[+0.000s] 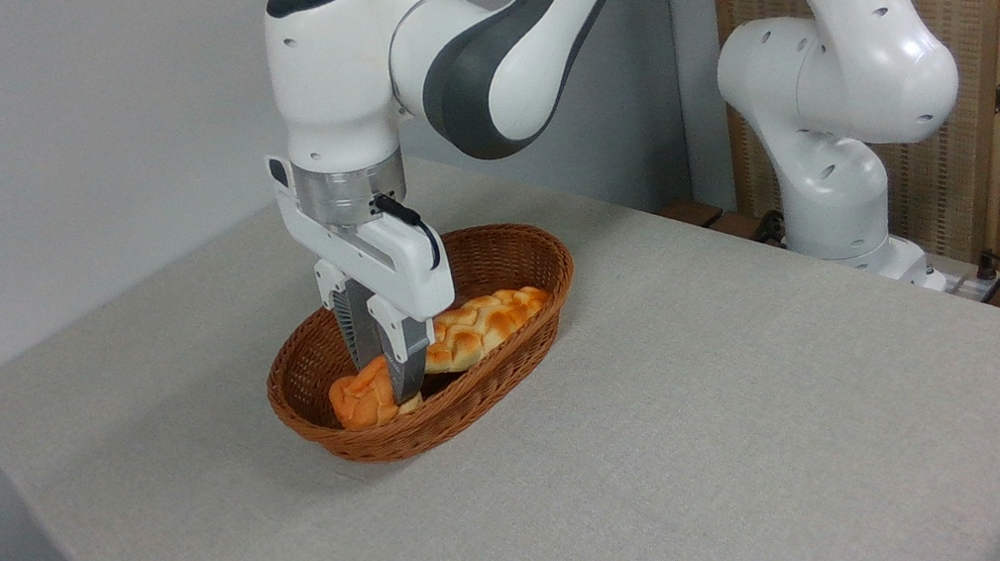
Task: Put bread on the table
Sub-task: 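Close the gripper around the orange bun inside the basket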
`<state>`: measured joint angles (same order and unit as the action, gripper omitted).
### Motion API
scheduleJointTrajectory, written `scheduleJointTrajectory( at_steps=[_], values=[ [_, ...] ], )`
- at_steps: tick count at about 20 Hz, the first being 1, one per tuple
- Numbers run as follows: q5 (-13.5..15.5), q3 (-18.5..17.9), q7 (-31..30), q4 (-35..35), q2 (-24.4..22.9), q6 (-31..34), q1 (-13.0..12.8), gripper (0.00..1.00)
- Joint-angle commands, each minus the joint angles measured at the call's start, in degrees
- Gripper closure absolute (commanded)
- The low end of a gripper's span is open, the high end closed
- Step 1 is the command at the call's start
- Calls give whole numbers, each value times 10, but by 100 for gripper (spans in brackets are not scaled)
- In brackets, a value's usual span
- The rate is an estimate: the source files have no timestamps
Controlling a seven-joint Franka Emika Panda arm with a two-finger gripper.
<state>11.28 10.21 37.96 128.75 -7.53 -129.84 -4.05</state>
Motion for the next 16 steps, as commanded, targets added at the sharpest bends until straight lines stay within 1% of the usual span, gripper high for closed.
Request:
scheduleJointTrajectory(
  at_steps=[1, 3, 4, 6, 7, 8, 11, 12, 14, 15, 16],
  values=[
    [17, -6, 19, -15, -13, 11, 7, 52],
    [17, -14, 19, -45, -13, 54, 8, 52],
    [17, -27, 25, -64, -13, 84, 8, 52],
    [17, -55, 68, -105, -12, 159, 8, 52],
    [16, -65, 93, -122, -12, 186, 8, 51],
    [16, -74, 111, -133, -12, 200, 8, 51],
    [7, -98, 132, -150, -10, 203, 8, 51],
    [2, -106, 149, -150, -8, 201, 8, 49],
    [-20, -120, 196, -149, 2, 198, 8, 48],
    [-34, -133, 212, -149, 7, 198, 8, 48],
    [-46, -141, 222, -149, 13, 197, 11, 46]
  ],
)
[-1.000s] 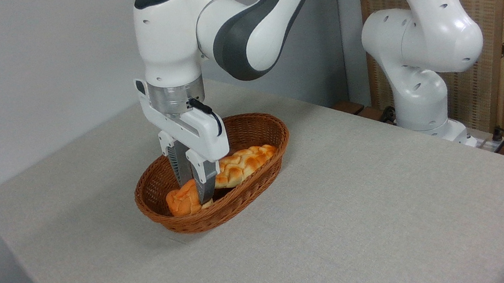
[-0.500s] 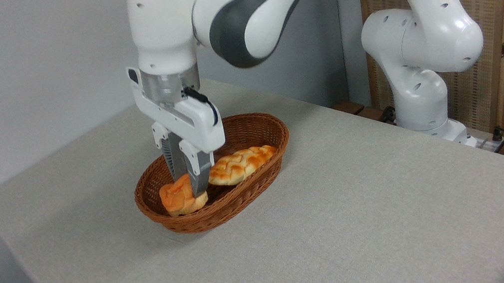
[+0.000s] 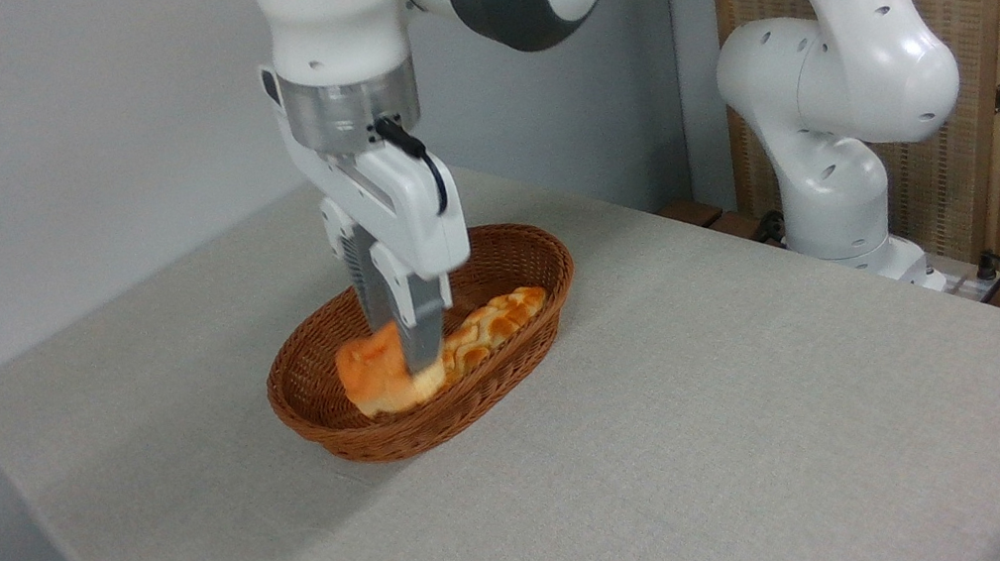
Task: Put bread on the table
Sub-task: 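Lift the bun out of the basket and move it beside the basket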
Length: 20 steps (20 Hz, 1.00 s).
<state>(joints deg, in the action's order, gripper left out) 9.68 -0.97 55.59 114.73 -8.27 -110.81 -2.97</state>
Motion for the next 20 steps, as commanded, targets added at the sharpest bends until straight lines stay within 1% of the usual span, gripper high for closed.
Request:
scheduleJointTrajectory(
  at_steps=[1, 2, 4, 6, 7, 8, 9, 10, 11, 17, 20],
  values=[
    [-40, -31, 51, -9, 28, 2, 1, 42],
    [-47, -31, 51, -9, 40, -10, 1, 41],
    [-57, -31, 50, -8, 62, -40, 1, 32],
    [-58, -31, 51, -7, 78, -58, 1, 15],
    [-58, -31, 51, -7, 84, -59, 1, 14],
    [-58, -30, 50, -6, 84, -59, 1, 9],
    [-58, -30, 49, -5, 88, -59, 1, 7],
    [-58, -29, 49, -5, 91, -59, 1, 1],
    [-58, -28, 47, -6, 92, -59, 1, 0],
    [-58, -28, 45, -6, 91, -58, 1, 0],
    [-56, -26, 42, -9, 84, -54, 1, 0]
  ],
)
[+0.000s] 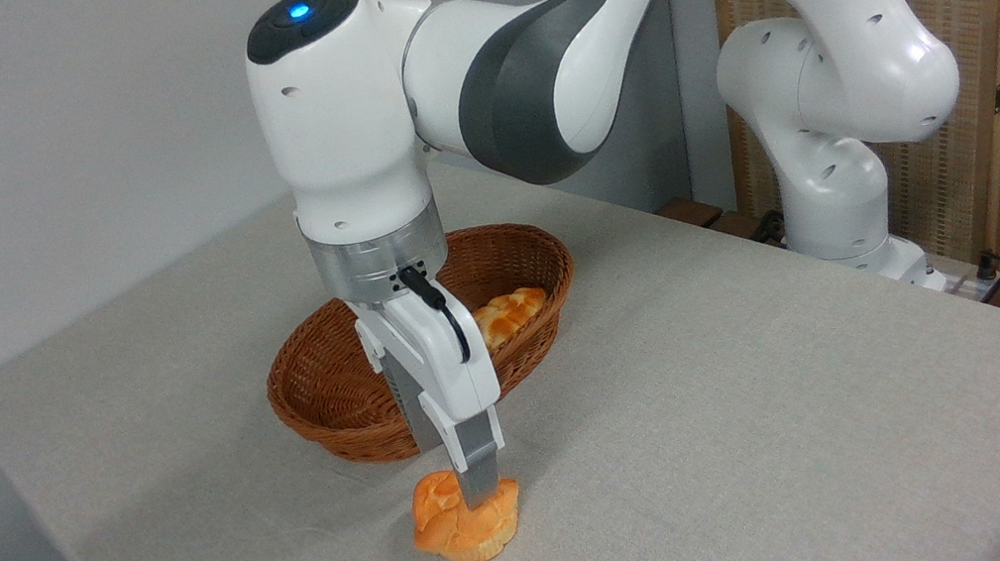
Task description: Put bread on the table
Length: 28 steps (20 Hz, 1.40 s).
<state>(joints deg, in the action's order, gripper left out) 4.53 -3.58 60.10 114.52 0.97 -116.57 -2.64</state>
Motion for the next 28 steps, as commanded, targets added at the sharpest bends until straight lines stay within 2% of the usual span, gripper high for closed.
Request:
scheduleJointTrajectory(
  at_steps=[1, 5, 8, 10, 13, 15, 18, 23, 28],
  values=[
    [0, 0, -11, -7, -18, 5, -1, 0],
    [3, 6, -88, -46, -25, 28, 6, 0],
    [-6, 39, -194, -100, -24, 73, 16, 0],
    [-7, 54, -226, -127, -24, 106, 17, 0],
    [-29, 81, -240, -176, -19, 185, 17, 0],
    [-37, 92, -262, -204, -12, 207, 17, 0],
    [-35, 92, -264, -227, -6, 222, 18, 0],
    [-36, 84, -262, -228, -7, 231, 21, 0],
    [-31, 64, -253, -243, -7, 254, 21, 0]
  ],
)
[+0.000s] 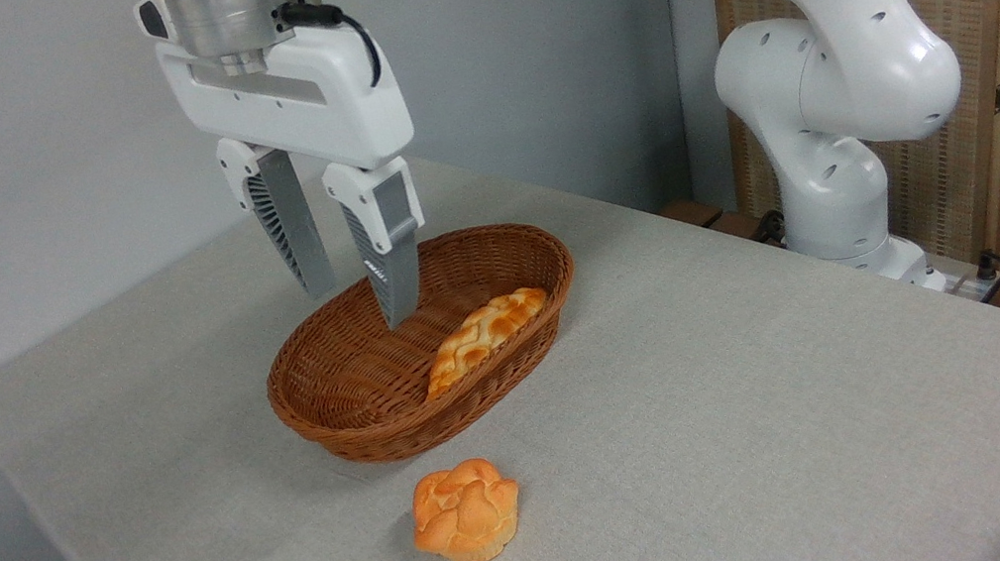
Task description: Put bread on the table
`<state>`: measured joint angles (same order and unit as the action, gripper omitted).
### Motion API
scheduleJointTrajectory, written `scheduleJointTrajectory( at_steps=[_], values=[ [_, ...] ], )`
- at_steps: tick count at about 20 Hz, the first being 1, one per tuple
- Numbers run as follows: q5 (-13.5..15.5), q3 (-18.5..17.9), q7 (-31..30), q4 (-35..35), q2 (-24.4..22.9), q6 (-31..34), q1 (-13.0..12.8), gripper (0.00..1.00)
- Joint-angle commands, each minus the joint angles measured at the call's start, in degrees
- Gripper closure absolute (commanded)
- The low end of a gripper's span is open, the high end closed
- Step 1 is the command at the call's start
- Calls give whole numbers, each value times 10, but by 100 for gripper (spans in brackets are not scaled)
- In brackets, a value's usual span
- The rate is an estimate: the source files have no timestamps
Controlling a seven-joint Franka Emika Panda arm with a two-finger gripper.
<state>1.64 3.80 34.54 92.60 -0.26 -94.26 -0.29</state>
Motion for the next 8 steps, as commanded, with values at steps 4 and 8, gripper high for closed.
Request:
scheduleJointTrajectory(
  at_steps=[4, 8],
  values=[
    [-4, -10, 3, -23, 5, 34, -2, 0],
    [-6, -11, 4, -23, 3, 35, -2, 0]
  ],
)
